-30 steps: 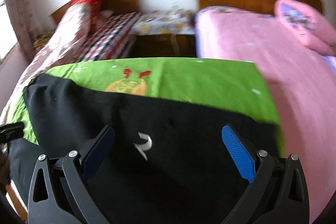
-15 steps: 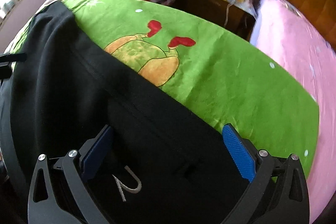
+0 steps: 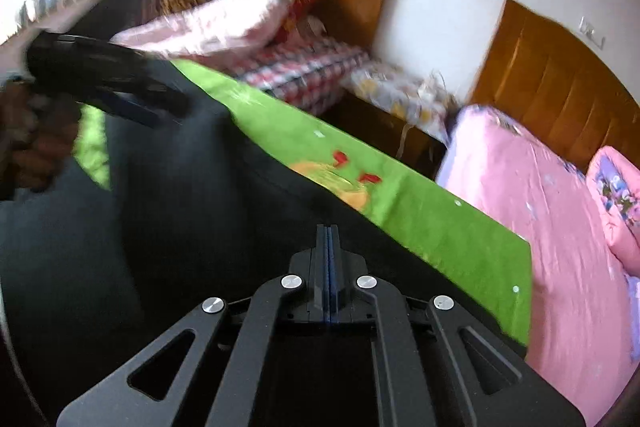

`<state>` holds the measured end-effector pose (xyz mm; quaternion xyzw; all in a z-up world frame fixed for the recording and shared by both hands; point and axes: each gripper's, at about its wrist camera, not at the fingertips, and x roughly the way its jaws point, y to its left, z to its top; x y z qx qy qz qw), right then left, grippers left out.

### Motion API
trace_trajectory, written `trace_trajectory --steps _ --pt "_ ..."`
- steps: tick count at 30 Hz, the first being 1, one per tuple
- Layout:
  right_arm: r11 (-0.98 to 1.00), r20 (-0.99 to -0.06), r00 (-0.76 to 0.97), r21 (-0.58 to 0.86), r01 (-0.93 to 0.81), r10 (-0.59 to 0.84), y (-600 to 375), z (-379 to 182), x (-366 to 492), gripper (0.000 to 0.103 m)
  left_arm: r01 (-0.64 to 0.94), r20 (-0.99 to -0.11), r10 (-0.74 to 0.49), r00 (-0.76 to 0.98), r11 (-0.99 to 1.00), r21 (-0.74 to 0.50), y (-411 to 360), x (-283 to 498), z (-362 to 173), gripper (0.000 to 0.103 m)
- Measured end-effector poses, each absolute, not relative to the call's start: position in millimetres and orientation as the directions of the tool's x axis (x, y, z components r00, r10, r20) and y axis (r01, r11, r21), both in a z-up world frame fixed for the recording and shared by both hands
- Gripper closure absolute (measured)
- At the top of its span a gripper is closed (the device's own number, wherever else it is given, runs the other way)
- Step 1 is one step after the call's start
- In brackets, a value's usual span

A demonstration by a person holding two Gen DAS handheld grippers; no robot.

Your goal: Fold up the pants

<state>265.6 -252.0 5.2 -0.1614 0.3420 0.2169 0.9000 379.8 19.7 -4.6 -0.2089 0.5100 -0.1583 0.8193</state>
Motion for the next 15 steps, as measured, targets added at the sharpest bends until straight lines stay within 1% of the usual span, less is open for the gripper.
trace_trajectory --steps 3,5,6,7,10,13,15 --pt "0.892 -0.759 0.592 -0.033 -0.451 0.272 -273.4 -11.0 297.0 0.098 0.046 -0.770 -0.474 0.427 0.862 -0.505 9.9 380.6 -3.9 0.002" --pt "0.897 -0.810 0.505 0.058 -0.438 0.298 -288.8 -22.4 325.1 0.098 0.075 -0.782 -0.480 0.398 0.866 -0.494 -6.4 380.8 -7.9 0.002" --pt "0.899 -0.829 0.475 0.072 -0.432 0.295 -292.9 -28.6 337.1 0.098 0.090 -0.788 -0.475 0.392 0.872 -0.481 -13.4 380.6 -9.1 0.002" --pt "0.900 -0.834 0.464 0.083 -0.429 0.298 -293.7 -33.0 339.6 0.098 0.102 -0.796 -0.463 0.390 0.881 -0.463 -20.3 380.9 -11.2 0.002" --pt "0.881 -0.837 0.373 0.240 -0.408 0.400 -308.9 -52.0 374.0 0.098 0.112 -0.815 -0.437 0.379 0.897 -0.429 -32.4 390.0 -22.1 0.002" --pt "0.863 -0.809 0.366 0.310 -0.400 0.460 -315.3 -55.8 387.9 0.098 0.056 -0.849 -0.361 0.385 0.928 -0.370 -27.6 411.3 -31.1 0.002" --pt "0.855 -0.803 0.365 0.313 -0.413 0.471 -312.8 -55.6 392.1 0.097 0.042 -0.875 -0.296 0.382 0.952 -0.303 -20.4 432.3 -32.2 0.002"
